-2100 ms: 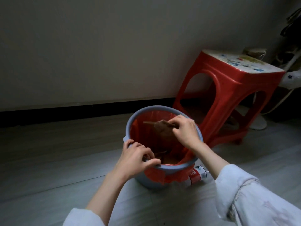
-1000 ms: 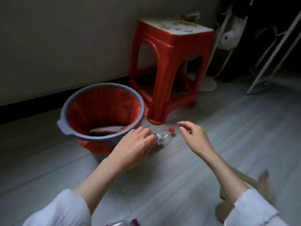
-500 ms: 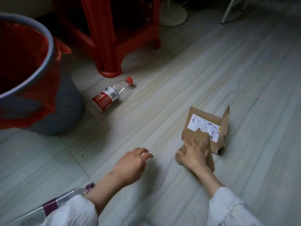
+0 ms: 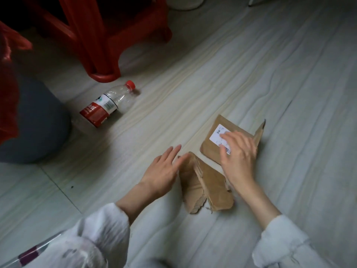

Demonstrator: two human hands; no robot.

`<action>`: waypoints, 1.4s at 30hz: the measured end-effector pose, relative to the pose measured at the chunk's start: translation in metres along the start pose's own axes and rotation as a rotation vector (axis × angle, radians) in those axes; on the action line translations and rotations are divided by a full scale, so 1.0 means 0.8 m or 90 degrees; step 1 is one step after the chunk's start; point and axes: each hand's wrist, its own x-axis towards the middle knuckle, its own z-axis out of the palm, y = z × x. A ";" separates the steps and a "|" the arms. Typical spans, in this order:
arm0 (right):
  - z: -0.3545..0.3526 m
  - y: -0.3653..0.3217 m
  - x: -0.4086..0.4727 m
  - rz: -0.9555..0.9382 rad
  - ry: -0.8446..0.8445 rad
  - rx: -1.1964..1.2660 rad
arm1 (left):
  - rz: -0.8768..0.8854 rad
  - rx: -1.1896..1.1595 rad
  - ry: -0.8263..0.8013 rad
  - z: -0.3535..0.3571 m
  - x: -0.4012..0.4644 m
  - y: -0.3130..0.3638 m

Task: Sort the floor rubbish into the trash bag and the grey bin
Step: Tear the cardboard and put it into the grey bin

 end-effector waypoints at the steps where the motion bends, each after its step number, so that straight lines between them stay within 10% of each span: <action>1: -0.008 0.010 0.012 0.058 -0.011 -0.064 | 0.044 0.036 -0.003 0.001 0.009 0.008; 7: -0.010 0.034 0.012 0.343 -0.172 -0.035 | 0.220 0.153 -0.081 0.011 0.039 0.051; 12: 0.016 0.018 -0.001 0.231 -0.236 0.068 | 0.187 0.150 -0.035 0.012 0.009 0.012; 19: 0.069 -0.064 -0.009 -0.013 -0.427 0.151 | -0.083 0.139 -0.063 0.006 -0.081 -0.084; 33: 0.105 -0.075 0.012 0.275 -0.445 -0.071 | -0.360 -0.046 -0.174 0.037 -0.120 -0.090; 42: 0.067 -0.107 0.027 0.310 -0.442 0.081 | -0.359 -0.285 -0.169 -0.052 -0.117 -0.113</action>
